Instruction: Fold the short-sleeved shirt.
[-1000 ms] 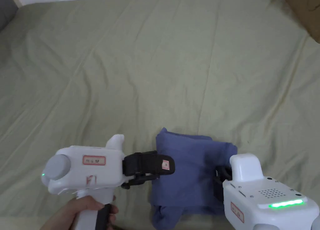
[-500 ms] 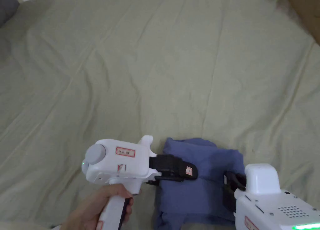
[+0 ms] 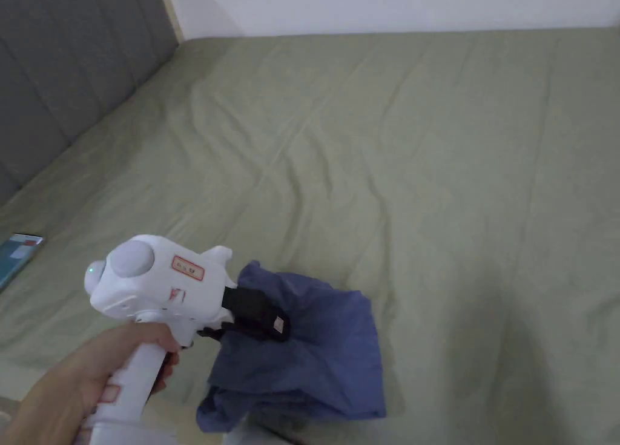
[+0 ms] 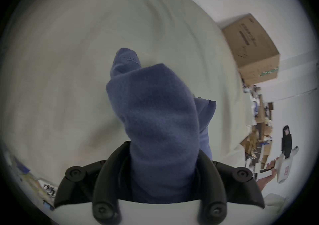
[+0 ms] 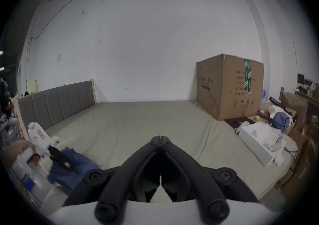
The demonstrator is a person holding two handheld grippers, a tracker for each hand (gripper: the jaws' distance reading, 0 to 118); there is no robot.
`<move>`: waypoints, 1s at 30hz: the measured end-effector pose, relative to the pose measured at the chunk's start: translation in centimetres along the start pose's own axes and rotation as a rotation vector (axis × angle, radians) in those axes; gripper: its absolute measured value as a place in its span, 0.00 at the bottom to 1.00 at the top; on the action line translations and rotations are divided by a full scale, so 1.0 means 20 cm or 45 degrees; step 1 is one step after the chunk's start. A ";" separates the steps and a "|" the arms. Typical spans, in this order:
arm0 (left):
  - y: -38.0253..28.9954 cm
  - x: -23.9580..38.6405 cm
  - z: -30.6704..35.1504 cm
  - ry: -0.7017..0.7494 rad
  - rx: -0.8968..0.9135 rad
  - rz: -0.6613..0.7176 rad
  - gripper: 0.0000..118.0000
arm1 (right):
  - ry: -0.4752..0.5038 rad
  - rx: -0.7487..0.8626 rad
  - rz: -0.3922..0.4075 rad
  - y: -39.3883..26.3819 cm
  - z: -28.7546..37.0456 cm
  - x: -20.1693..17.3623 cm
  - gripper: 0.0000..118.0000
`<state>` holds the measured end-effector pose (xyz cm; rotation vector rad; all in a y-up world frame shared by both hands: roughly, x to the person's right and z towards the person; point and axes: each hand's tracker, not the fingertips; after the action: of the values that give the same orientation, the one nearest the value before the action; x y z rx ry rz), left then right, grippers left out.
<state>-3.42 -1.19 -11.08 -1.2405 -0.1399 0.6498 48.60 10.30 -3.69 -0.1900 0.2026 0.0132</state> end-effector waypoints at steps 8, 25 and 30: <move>0.15 -0.31 0.36 0.433 -0.004 -0.046 0.29 | -0.080 0.037 0.009 0.02 -0.03 -0.13 0.00; 0.52 -0.64 0.47 1.101 0.108 -0.124 0.60 | -0.073 -0.104 0.121 0.00 -0.13 -0.30 0.00; 0.47 -0.61 0.58 1.131 0.311 -0.105 0.98 | -0.045 -0.125 0.123 0.00 -0.13 -0.29 0.00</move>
<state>-22.11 3.58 -12.69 -1.1760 0.6062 0.0005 42.34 9.86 -4.94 -0.2775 0.1757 0.1229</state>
